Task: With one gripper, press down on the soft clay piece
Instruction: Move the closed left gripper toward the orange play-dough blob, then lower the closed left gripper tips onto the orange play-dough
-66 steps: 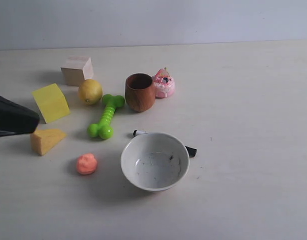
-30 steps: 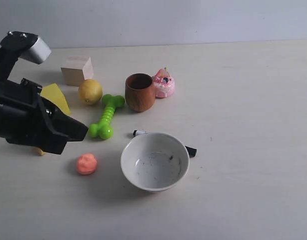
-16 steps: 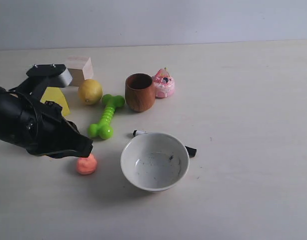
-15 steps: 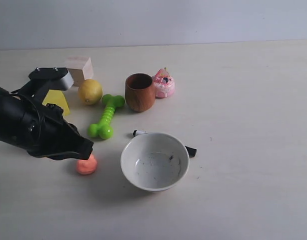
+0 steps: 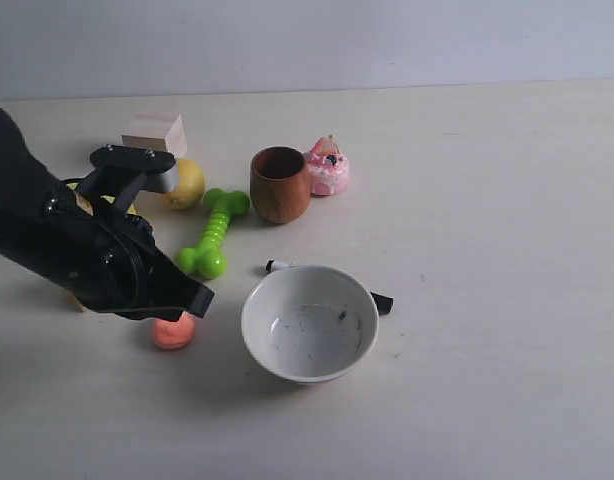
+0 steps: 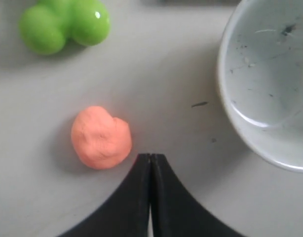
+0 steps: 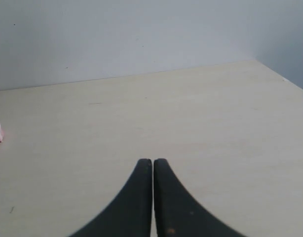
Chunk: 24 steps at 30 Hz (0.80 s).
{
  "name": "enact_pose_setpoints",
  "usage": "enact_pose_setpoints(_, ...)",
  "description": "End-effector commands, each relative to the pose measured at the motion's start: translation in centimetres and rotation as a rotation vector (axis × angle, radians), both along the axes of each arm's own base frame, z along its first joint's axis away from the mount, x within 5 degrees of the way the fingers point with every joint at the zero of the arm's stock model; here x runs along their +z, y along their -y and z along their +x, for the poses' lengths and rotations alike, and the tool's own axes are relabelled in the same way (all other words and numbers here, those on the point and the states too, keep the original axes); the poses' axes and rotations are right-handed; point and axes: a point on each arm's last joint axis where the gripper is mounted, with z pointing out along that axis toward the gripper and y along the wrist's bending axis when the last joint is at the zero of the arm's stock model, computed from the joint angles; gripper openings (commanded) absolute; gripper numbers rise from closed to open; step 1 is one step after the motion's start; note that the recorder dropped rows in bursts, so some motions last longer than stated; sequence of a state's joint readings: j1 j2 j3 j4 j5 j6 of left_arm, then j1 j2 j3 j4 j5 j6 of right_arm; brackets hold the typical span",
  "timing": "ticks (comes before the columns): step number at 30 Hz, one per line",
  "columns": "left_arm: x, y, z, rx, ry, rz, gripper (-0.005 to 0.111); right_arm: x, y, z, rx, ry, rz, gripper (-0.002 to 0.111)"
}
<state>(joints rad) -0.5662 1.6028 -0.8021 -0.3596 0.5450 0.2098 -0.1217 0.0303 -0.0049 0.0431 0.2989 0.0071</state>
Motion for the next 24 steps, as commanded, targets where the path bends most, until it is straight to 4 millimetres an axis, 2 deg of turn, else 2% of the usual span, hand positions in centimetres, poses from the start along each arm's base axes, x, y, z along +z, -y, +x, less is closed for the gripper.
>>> enact_pose_setpoints(1, 0.3, 1.1, 0.6, 0.007, -0.007, 0.097, 0.000, 0.0, 0.0, 0.0, -0.004, 0.014, -0.005, 0.002)
enact_pose_setpoints(9, 0.5, 2.3, 2.6, 0.008, -0.053, 0.258, 0.000, 0.0, 0.0, 0.0, -0.004, 0.014, -0.005, 0.002)
enact_pose_setpoints(14, -0.7, 2.6, 3.2, 0.009, -0.132, 0.318, 0.000, 0.0, 0.0, 0.0, -0.004, 0.014, -0.005, 0.002)
enact_pose_setpoints(24, -2.4, 2.9, 3.5, 0.009, -0.156, 0.336, 0.000, 0.0, 0.0, 0.0, -0.004, 0.014, -0.005, 0.002)
